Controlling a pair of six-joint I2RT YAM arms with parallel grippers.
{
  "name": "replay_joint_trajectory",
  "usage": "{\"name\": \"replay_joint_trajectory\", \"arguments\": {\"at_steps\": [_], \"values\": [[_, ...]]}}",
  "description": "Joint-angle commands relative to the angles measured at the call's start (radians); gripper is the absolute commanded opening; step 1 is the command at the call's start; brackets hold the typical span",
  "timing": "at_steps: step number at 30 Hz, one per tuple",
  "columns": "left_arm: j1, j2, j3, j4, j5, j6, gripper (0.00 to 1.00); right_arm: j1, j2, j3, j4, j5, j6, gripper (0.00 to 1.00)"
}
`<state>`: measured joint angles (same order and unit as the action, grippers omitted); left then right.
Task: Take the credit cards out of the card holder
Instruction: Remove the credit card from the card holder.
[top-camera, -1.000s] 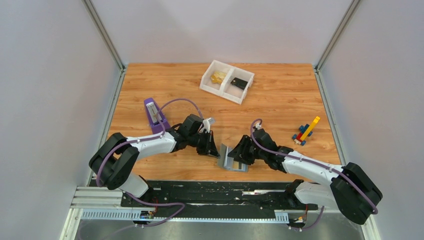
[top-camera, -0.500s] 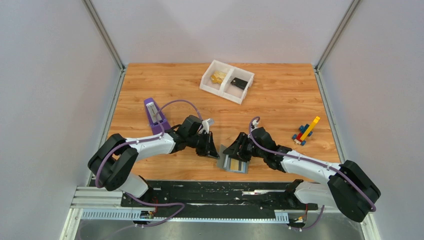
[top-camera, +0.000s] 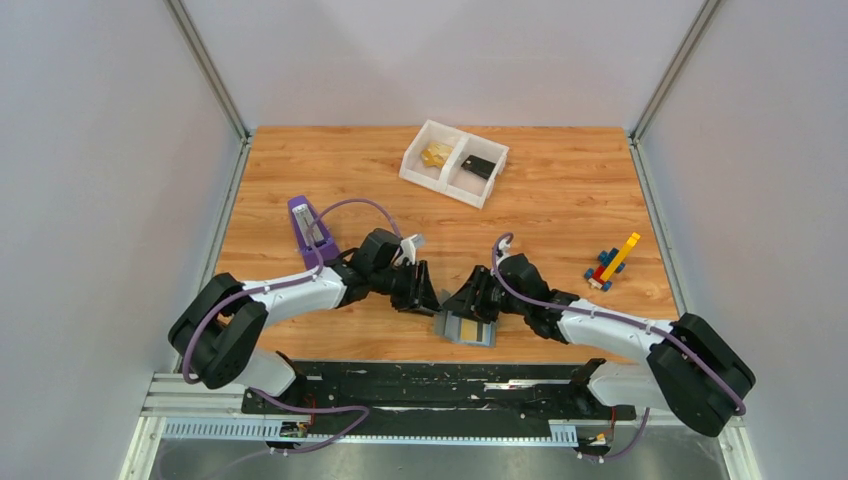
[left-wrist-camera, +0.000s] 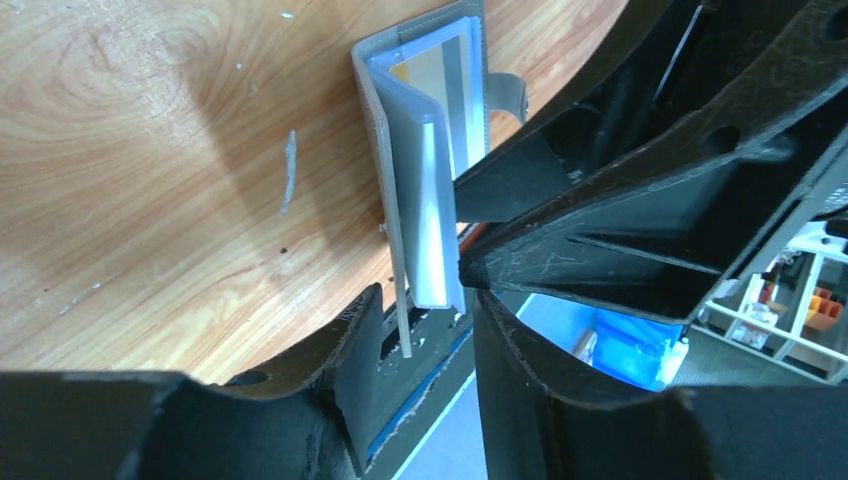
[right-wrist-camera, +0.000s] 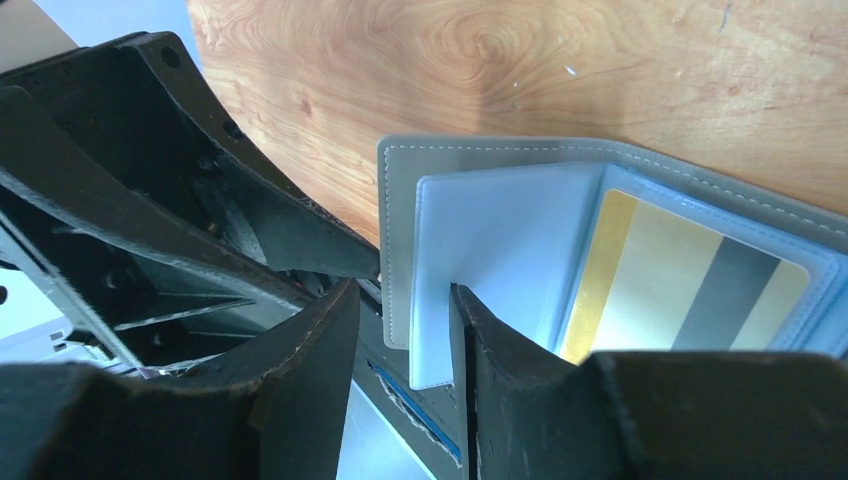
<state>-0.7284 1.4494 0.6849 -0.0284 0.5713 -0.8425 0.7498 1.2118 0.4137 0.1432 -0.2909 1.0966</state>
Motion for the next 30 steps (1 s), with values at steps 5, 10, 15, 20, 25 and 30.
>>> {"name": "replay_joint_trajectory", "arguments": {"at_steps": [5,10,15,20,25,30], "values": [[0.046,-0.042,0.014,0.057,0.019,-0.032,0.53,0.031,0.069,0.042,0.09,-0.059,-0.072,0.45],[0.047,-0.002,0.033,0.053,0.019,-0.014,0.56,0.051,0.115,0.045,0.137,-0.083,-0.089,0.42],[0.047,0.036,0.06,0.058,0.014,0.006,0.56,0.066,0.119,0.049,0.123,-0.075,-0.104,0.37],[0.047,0.096,0.082,0.077,0.04,0.026,0.56,0.074,0.099,0.057,0.073,-0.043,-0.125,0.36],[0.046,0.141,0.092,0.099,0.069,0.041,0.54,0.075,0.085,0.049,0.06,-0.035,-0.128,0.37],[0.046,0.175,0.098,0.098,0.089,0.054,0.47,0.077,0.069,0.06,0.025,-0.027,-0.136,0.38]]}}
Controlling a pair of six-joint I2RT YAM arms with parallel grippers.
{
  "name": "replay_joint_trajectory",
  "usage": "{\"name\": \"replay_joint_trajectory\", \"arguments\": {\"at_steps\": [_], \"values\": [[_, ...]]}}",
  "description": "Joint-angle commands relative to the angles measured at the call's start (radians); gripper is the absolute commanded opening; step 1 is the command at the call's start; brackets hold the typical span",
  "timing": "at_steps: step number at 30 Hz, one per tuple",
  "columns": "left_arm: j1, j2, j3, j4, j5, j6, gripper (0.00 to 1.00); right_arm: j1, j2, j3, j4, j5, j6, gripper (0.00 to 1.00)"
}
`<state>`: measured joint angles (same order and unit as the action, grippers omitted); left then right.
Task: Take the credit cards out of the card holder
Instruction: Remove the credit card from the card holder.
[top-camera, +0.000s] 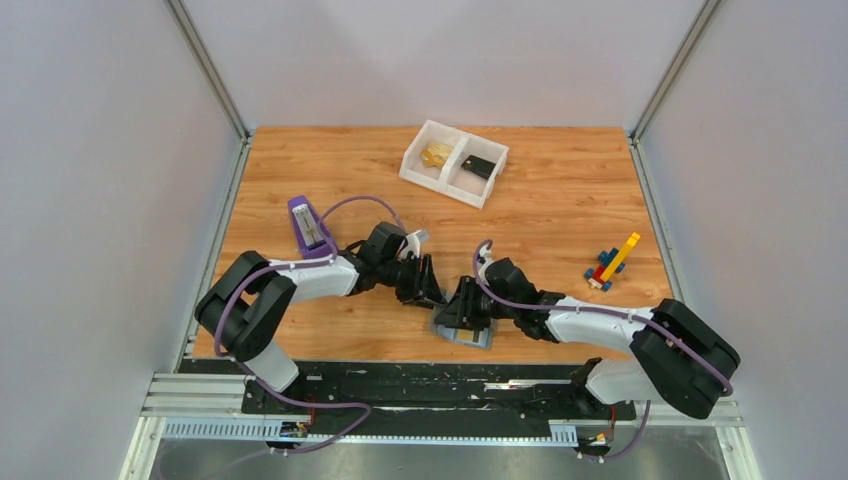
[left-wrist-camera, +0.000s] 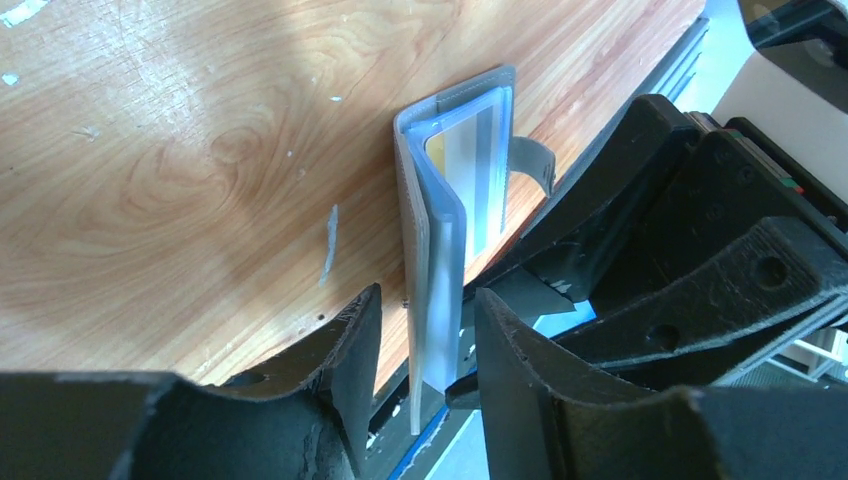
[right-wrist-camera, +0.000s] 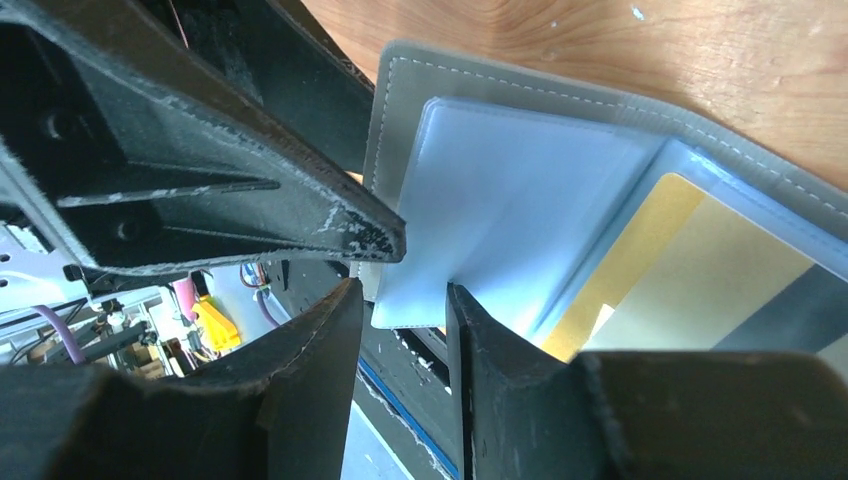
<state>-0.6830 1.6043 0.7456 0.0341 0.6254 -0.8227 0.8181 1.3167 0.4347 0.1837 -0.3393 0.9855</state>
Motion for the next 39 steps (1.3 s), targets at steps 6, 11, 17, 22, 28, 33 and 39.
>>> {"name": "replay_joint_trajectory", "arguments": {"at_steps": [6,11,17,22,28,33,39], "values": [[-0.001,0.04,0.034,0.009,0.03,0.059,0.2,0.009,-0.083,0.053,-0.094,0.042,-0.024,0.44],[-0.001,0.026,0.042,-0.044,-0.014,0.09,0.07,0.009,-0.158,0.045,-0.173,0.075,-0.02,0.45],[0.0,-0.003,0.082,-0.162,-0.094,0.147,0.17,0.009,-0.225,0.014,-0.232,0.143,-0.01,0.36],[0.0,-0.038,0.123,-0.235,-0.124,0.168,0.35,0.009,-0.21,0.009,-0.232,0.158,-0.003,0.32],[-0.001,-0.096,0.18,-0.328,-0.135,0.179,0.45,0.009,-0.129,0.042,-0.149,0.146,-0.008,0.29],[-0.011,-0.159,0.202,-0.335,-0.122,0.144,0.46,0.012,0.011,0.112,-0.108,0.118,-0.016,0.27],[-0.035,-0.182,0.197,-0.309,-0.095,0.103,0.4,0.036,0.138,0.179,-0.089,0.108,-0.022,0.26]]}}
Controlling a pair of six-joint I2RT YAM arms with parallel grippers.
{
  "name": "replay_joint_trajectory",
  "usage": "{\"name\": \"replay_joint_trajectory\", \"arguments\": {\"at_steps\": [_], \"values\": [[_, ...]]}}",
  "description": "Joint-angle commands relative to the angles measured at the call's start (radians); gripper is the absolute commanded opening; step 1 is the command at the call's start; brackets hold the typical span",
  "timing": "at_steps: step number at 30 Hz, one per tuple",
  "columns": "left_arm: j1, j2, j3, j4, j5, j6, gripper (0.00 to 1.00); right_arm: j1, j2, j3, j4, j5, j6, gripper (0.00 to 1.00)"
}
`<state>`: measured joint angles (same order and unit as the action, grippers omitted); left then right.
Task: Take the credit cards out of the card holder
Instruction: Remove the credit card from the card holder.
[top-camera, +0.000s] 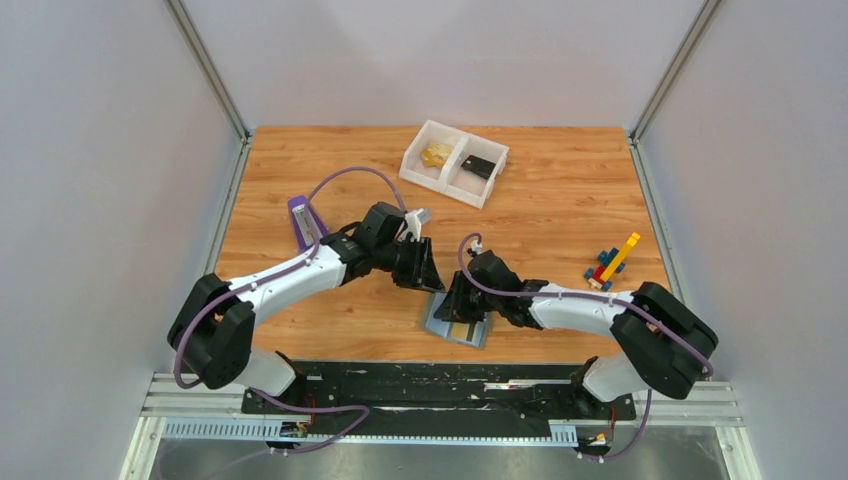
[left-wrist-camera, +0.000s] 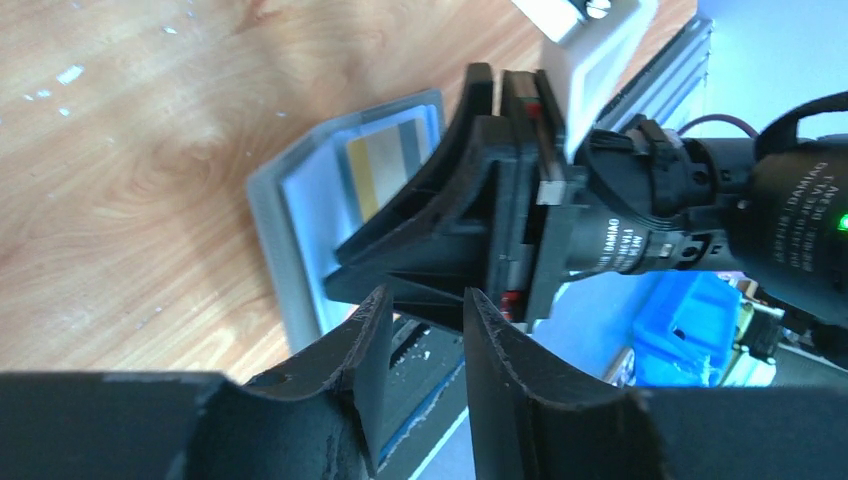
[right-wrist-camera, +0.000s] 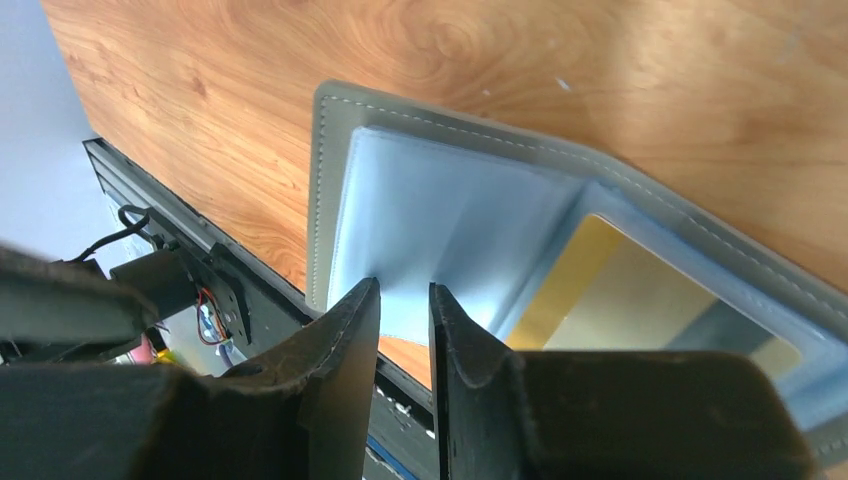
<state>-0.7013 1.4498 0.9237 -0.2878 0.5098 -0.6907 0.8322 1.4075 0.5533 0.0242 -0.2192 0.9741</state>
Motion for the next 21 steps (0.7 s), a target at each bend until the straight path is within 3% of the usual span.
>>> {"name": "replay_joint_trajectory", "arguments": {"at_steps": [1,9,21], "values": [[-0.017,-0.024,0.004,0.032,0.025,-0.039,0.37,0.026,0.056,0.063,0.071,-0.008,-0.009,0.26],[-0.023,0.049,-0.073,0.148,0.02,-0.079,0.17,0.028,0.057,0.027,0.032,0.037,0.017,0.24],[-0.037,0.219,-0.097,0.206,0.01,-0.061,0.11,0.028,-0.096,-0.012,-0.114,0.082,0.025,0.24]]}}
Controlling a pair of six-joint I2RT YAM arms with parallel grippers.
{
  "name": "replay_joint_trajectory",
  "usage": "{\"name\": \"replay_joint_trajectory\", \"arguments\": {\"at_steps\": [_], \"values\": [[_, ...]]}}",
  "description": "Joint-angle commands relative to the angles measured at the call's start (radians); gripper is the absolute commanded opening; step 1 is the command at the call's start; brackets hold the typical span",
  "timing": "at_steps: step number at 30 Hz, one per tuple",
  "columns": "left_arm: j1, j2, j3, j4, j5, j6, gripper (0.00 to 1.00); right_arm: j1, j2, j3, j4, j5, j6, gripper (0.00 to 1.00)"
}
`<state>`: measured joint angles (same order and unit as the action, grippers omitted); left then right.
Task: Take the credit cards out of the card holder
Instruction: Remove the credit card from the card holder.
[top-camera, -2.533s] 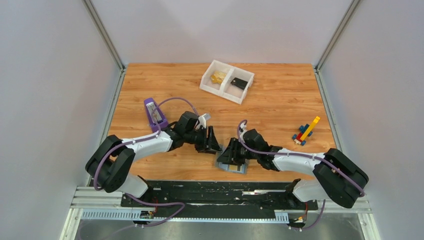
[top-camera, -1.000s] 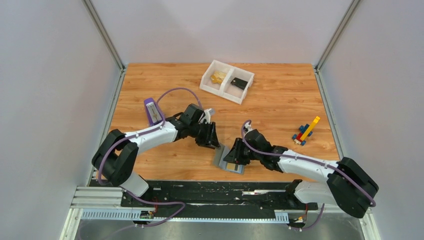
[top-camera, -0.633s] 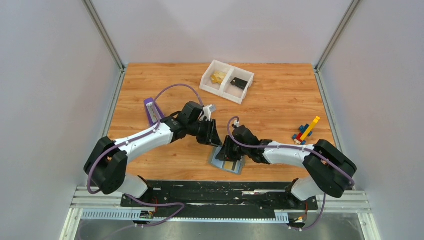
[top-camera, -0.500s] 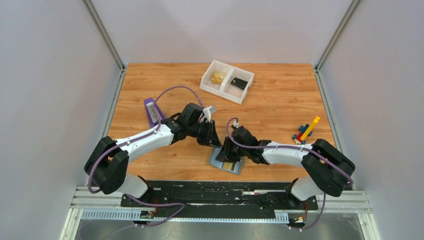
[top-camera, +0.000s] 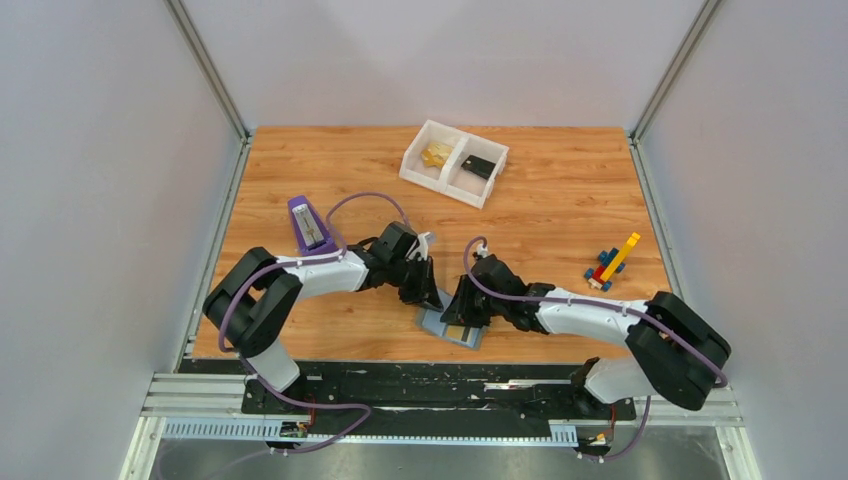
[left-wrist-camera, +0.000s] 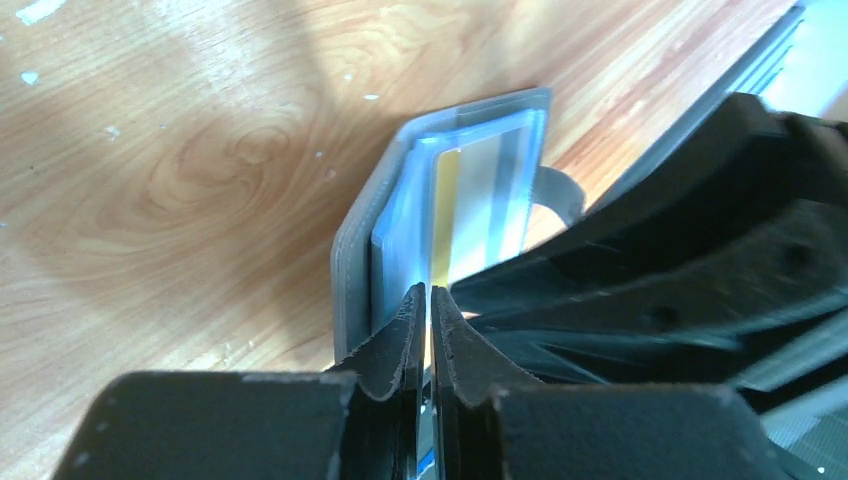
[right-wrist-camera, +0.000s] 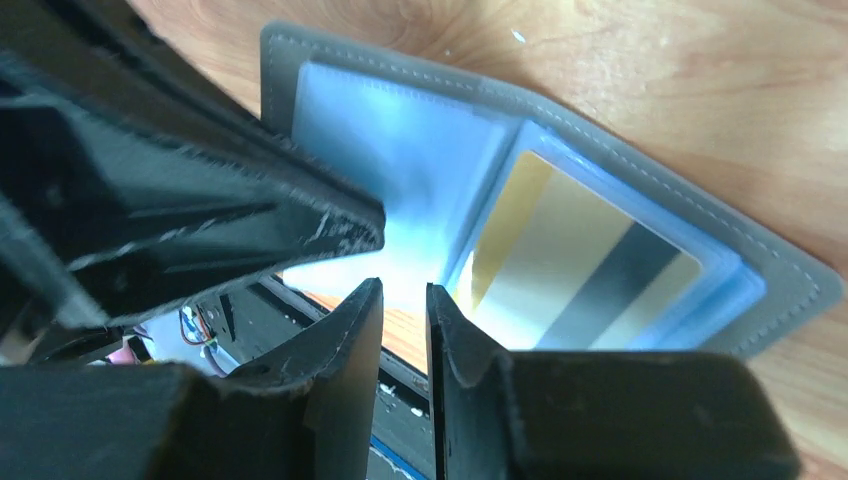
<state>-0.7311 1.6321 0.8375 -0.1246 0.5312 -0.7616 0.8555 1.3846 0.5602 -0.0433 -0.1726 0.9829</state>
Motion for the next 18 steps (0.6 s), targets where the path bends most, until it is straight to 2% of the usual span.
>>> {"name": "replay_joint_trajectory", "arguments": {"at_steps": [1,7,13,18], "values": [[-0.007,0.041,-0.014,0.045,-0.015,0.011,0.11,0.005,-0.099,-0.028,-0.06,0.044,0.02,0.24],[-0.007,0.048,-0.032,0.067,-0.022,0.016,0.18,0.005,-0.186,-0.071,-0.106,0.093,0.044,0.24],[-0.008,0.075,-0.074,0.2,0.042,-0.025,0.27,0.005,-0.181,-0.101,-0.112,0.127,0.048,0.23],[-0.011,0.095,-0.08,0.251,0.063,-0.029,0.31,0.006,-0.182,-0.13,-0.116,0.141,0.066,0.22]]}}
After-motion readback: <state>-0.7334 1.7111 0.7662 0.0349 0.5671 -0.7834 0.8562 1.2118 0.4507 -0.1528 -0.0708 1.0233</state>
